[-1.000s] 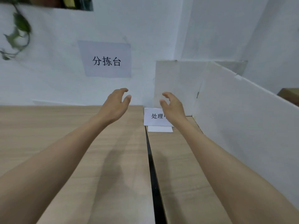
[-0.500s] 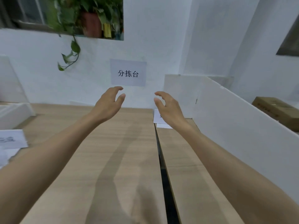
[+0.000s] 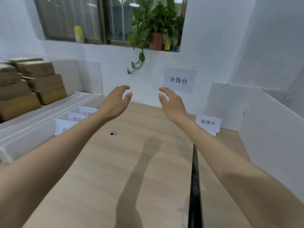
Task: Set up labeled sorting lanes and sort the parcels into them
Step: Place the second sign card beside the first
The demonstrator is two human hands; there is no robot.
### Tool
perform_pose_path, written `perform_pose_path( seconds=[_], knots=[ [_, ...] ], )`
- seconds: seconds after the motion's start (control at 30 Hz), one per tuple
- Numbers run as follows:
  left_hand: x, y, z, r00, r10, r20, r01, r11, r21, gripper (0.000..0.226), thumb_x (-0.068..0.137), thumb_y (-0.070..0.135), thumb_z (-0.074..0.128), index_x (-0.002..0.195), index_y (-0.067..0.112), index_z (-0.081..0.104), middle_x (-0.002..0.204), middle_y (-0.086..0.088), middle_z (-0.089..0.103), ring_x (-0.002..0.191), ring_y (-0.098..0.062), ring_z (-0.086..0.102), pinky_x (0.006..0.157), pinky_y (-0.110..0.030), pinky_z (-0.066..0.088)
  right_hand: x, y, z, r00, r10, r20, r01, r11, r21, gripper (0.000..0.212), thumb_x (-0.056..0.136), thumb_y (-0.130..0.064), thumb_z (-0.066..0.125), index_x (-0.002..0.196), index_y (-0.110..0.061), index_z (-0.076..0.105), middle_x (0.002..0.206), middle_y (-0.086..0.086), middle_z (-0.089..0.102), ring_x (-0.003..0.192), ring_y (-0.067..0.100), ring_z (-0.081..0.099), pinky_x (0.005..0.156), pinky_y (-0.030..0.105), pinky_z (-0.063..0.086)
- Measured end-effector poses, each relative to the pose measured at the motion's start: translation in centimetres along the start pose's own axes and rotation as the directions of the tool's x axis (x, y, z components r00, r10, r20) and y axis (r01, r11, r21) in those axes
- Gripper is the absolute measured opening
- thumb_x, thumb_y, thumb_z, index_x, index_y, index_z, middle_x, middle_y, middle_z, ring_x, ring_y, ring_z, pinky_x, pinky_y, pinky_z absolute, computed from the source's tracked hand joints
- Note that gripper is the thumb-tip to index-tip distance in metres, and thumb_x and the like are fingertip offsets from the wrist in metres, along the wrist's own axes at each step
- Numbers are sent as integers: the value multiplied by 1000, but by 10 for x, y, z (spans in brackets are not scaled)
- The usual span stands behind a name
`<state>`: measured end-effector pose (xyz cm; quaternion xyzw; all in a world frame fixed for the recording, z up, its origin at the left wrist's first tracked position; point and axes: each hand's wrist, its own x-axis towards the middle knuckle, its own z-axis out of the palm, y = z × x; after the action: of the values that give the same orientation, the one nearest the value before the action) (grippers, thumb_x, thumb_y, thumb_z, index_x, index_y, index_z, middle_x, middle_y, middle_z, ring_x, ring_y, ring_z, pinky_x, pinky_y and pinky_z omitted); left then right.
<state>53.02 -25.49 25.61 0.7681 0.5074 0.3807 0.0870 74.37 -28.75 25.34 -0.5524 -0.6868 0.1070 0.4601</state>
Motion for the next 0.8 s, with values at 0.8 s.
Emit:
perform_pose_path(
  seconds=[0.8],
  knots=[
    [-147, -158, -219, 930, -274, -245, 336, 905, 263, 46, 101, 33, 35, 140, 9, 40, 141, -10, 45, 127, -23, 42, 99, -33, 34, -18, -189, 225, 945, -211, 249, 155, 962, 224, 37, 100, -28, 40, 135, -19, 51, 139, -4, 51, 127, 13, 46, 99, 26, 35]
  ],
)
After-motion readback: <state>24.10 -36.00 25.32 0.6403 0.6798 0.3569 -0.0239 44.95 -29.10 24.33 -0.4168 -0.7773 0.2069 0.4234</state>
